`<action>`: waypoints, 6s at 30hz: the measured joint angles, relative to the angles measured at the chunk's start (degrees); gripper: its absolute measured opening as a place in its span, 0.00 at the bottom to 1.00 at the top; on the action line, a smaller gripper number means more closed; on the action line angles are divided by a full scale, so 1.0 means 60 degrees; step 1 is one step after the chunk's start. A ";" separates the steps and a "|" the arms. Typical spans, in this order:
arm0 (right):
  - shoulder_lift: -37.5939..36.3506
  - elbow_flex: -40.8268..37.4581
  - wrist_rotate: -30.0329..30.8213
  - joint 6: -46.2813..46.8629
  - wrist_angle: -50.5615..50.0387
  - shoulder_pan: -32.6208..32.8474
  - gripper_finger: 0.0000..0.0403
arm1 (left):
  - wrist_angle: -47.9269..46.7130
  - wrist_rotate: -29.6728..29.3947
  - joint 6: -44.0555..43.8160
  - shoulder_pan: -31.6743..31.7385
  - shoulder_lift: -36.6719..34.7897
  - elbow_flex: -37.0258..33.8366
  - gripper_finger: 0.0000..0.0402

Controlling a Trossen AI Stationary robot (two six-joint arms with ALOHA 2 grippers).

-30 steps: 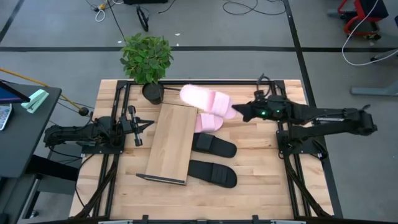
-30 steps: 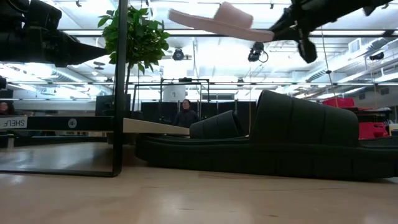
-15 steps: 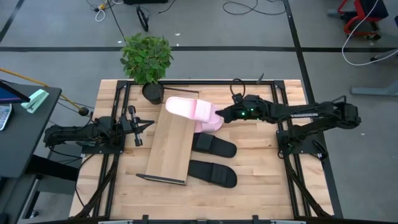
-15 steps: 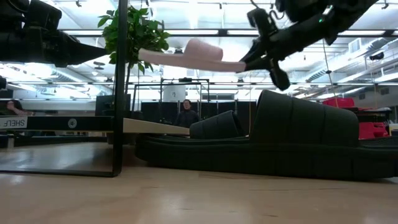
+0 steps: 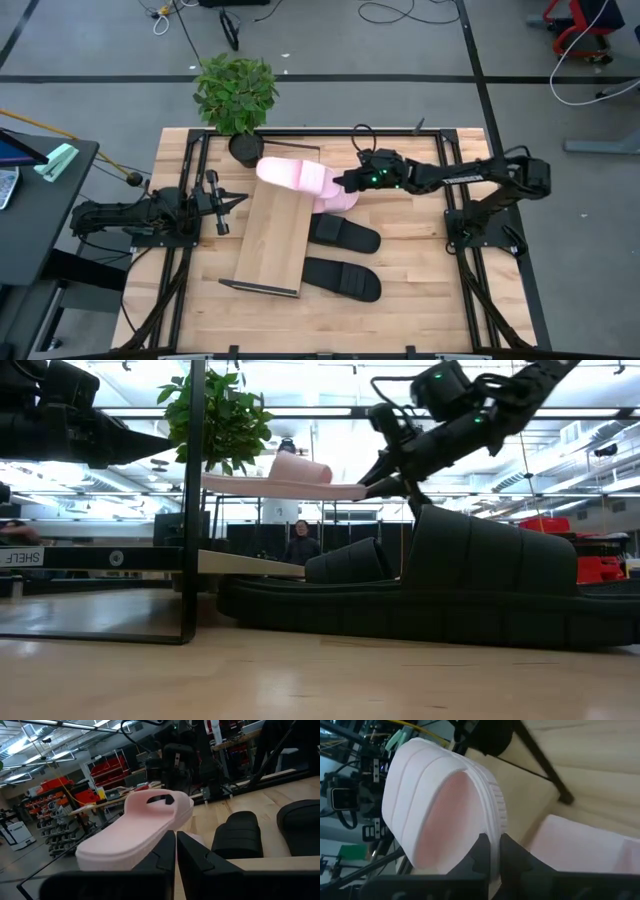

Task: Pick and place slides into the shelf
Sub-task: Put the top pink slipper on the shelf

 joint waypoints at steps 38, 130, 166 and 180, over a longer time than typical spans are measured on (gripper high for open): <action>0.2117 0.2510 0.0457 -0.0611 -0.3288 -0.0311 0.05 | -0.0131 0.0000 -0.0026 0.0000 0.0000 0.0000 0.05; 0.1895 0.2499 -0.0659 -0.2089 -0.5020 -0.1302 0.36 | -0.0210 0.0004 -0.0032 0.0000 0.0000 0.0000 0.06; 0.1895 0.2496 0.1395 -0.0232 -0.2527 -0.0277 0.01 | -0.0213 0.0004 -0.0033 0.0000 0.0000 0.0000 0.05; 0.1895 0.2496 0.3044 0.0716 -0.2521 0.0282 0.01 | -0.0211 0.0004 -0.0285 0.0000 0.0000 0.0000 0.03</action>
